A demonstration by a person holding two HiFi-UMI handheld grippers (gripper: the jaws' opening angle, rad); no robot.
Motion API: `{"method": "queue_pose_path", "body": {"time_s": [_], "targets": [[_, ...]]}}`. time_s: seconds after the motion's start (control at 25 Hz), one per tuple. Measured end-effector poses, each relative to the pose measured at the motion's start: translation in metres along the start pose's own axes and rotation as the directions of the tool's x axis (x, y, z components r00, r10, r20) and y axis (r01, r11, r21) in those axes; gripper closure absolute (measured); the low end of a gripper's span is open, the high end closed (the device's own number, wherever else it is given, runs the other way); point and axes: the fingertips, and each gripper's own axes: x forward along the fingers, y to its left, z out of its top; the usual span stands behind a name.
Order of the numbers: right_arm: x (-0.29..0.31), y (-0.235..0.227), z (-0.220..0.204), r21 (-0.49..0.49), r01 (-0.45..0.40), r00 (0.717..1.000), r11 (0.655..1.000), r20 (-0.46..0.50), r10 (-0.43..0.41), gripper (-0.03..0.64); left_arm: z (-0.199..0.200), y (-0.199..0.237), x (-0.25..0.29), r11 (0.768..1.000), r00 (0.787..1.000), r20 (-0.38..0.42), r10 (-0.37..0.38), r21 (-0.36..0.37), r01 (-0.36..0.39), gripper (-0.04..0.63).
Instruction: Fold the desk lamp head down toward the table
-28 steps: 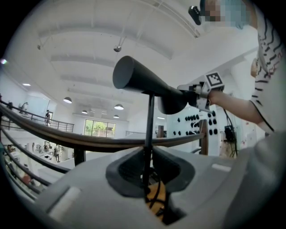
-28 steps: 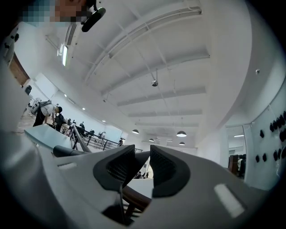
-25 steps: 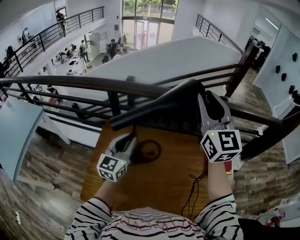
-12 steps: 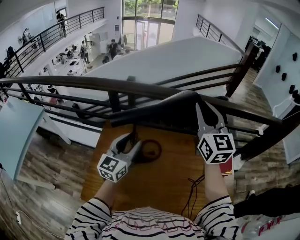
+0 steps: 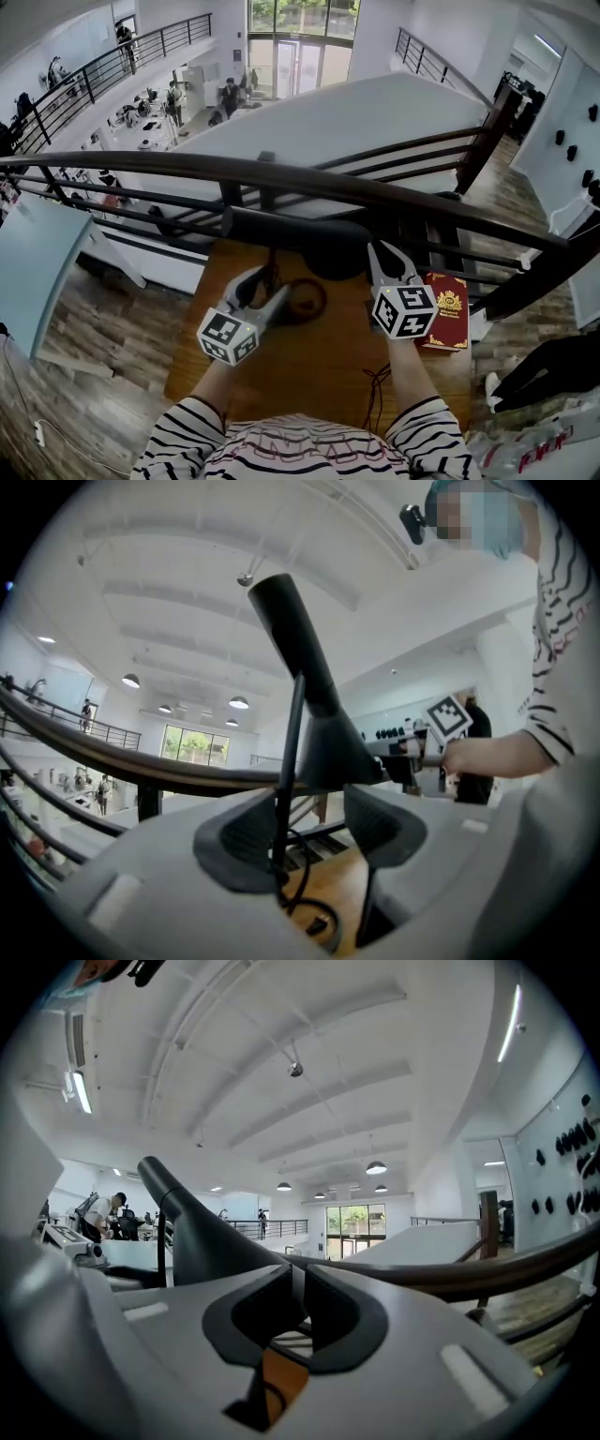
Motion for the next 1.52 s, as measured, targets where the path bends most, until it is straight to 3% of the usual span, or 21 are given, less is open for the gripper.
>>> {"method": "queue_pose_path", "body": {"time_s": [0.32, 0.64, 1.12, 1.52], "targets": [[0.002, 0.023, -0.053, 0.079, -0.029, 0.996, 0.996, -0.076, 0.035, 0.611, 0.000, -0.004, -0.001, 1.000, 1.000, 0.009, -0.013, -0.007, 0.013, 0.336], [0.004, 0.039, -0.082, 0.066, -0.050, 0.988, 0.997, -0.143, 0.059, 0.615, 0.000, -0.011, 0.000, 0.999, 0.999, 0.023, -0.038, -0.022, 0.039, 0.267], [0.002, 0.039, -0.100, 0.101, -0.043, 0.979, 0.994, -0.193, 0.062, 0.621, -0.001, -0.013, -0.001, 0.999, 0.999, 0.014, -0.041, -0.019, 0.041, 0.255], [-0.019, 0.042, -0.097, 0.138, -0.042, 0.983, 0.990, -0.171, 0.065, 0.598, -0.005, -0.014, -0.013, 1.000, 1.000, -0.013, -0.006, -0.018, 0.006, 0.256]]}}
